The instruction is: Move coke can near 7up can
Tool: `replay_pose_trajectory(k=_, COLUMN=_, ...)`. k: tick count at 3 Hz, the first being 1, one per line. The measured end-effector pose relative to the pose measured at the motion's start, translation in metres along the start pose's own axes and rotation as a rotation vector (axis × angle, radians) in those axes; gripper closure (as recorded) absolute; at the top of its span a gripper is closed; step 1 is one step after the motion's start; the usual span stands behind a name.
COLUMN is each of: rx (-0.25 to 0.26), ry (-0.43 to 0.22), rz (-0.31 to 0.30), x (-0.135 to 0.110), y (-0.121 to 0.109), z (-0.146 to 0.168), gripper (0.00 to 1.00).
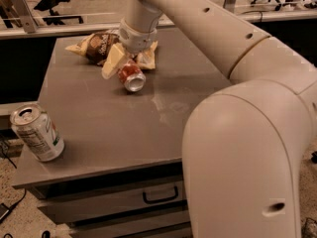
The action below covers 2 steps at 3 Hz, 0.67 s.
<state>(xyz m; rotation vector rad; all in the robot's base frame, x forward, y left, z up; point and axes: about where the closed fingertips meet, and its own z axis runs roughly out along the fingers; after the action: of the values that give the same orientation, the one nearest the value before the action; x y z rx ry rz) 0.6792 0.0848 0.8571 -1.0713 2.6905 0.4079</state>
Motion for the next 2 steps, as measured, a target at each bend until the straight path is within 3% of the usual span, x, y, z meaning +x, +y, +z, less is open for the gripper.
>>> replay_pose_trajectory(k=2, rx=0.033, ry=0.08, rz=-0.032, x=0.0037, y=0.0022, z=0.0206, gripper=0.64)
